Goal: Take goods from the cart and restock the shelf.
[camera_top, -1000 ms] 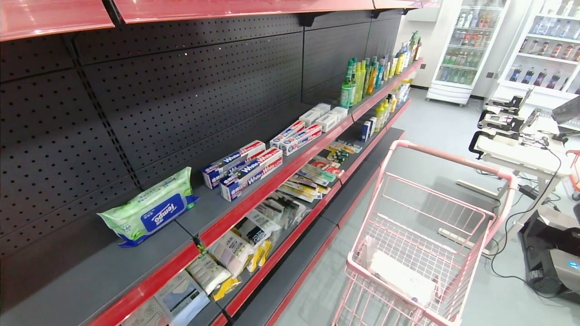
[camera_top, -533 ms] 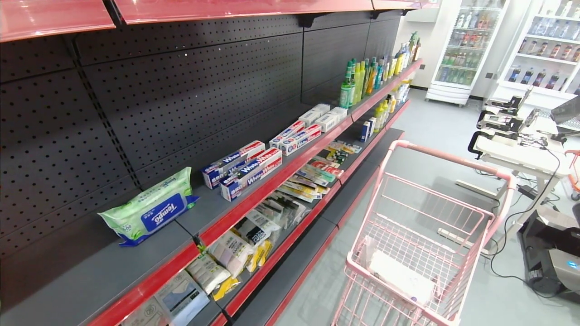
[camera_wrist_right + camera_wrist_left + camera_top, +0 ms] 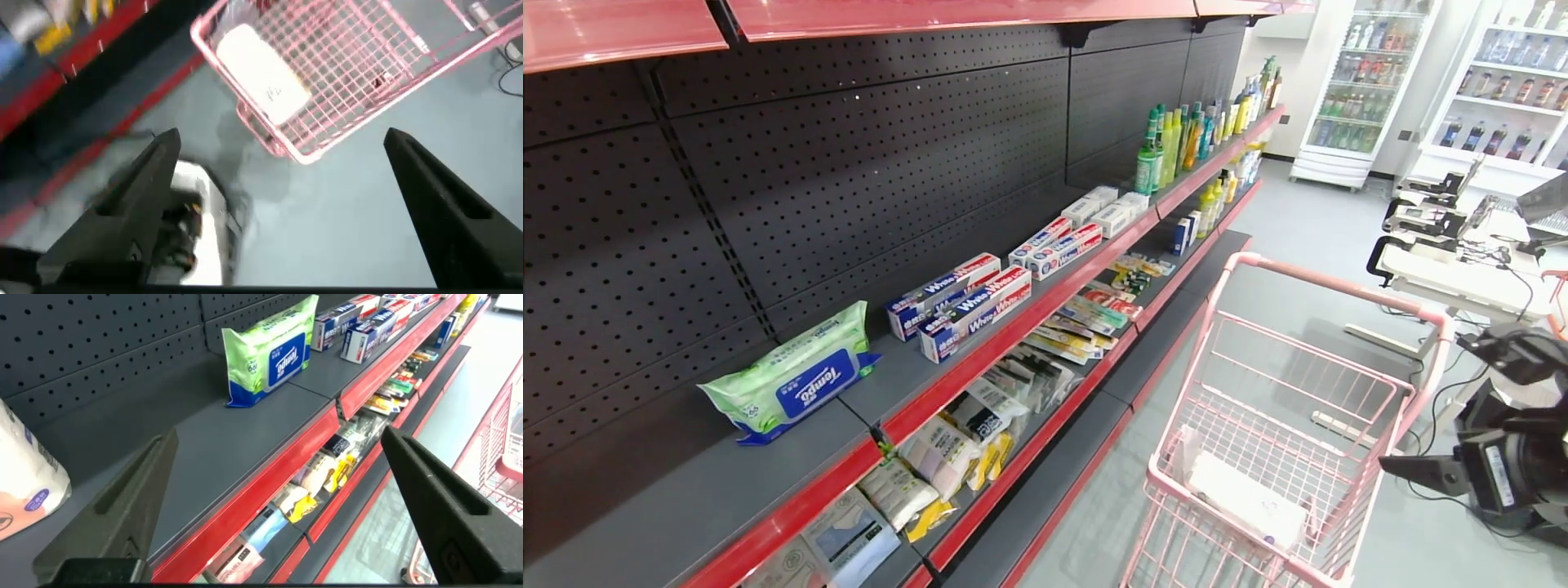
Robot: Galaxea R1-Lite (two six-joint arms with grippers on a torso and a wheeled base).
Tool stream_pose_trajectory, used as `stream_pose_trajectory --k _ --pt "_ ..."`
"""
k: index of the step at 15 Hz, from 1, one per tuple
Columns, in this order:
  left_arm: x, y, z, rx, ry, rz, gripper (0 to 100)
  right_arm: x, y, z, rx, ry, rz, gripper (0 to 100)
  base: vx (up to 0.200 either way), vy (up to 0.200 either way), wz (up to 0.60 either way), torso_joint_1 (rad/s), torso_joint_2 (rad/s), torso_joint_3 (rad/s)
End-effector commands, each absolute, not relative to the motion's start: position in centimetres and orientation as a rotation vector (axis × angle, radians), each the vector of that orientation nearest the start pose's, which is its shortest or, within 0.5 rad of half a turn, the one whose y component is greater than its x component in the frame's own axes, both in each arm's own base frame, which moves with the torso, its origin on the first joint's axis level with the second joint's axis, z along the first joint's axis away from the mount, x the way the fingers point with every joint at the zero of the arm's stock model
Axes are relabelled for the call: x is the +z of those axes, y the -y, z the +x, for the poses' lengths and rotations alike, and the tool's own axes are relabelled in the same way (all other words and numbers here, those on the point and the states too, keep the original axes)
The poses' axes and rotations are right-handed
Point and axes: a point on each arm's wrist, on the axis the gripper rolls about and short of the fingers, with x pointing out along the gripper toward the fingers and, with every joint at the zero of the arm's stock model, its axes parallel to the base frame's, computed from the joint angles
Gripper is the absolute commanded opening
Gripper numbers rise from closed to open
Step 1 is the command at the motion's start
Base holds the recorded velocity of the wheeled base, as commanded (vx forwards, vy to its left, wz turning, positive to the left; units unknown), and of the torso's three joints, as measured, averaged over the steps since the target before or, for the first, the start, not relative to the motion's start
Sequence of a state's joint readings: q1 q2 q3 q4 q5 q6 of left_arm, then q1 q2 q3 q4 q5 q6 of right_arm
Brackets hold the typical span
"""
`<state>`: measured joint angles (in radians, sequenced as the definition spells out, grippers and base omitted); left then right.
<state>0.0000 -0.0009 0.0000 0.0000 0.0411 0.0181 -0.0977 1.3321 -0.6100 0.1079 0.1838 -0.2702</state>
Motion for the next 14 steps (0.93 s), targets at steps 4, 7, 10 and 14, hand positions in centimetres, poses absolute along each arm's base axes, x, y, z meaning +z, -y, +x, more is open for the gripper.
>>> stream_pose_trajectory --k 4,7,10,14 --pt "7.5 -0.1 -2.3 0.041 0.0 0.018 100 6.4 5.0 27.3 0.536 -1.064 -0.347 100 0.0 0.0 0.0 0.0 0.0 0.0" --pt "7.5 -0.1 -2.3 0.041 0.0 0.018 100 4.1 3.2 31.2 0.656 -1.058 -0.461 100 0.0 0.0 0.0 0.0 0.0 0.0" --pt "7.5 -0.1 -2.3 0.041 0.0 0.018 100 2.3 1.9 34.6 0.647 -1.077 -0.543 100 0.0 0.0 0.0 0.0 0.0 0.0" --pt "7.5 -0.1 -2.3 0.041 0.0 0.018 100 0.3 0.8 35.1 0.677 -1.129 -0.564 100 0.0 0.0 0.0 0.0 0.0 0.0"
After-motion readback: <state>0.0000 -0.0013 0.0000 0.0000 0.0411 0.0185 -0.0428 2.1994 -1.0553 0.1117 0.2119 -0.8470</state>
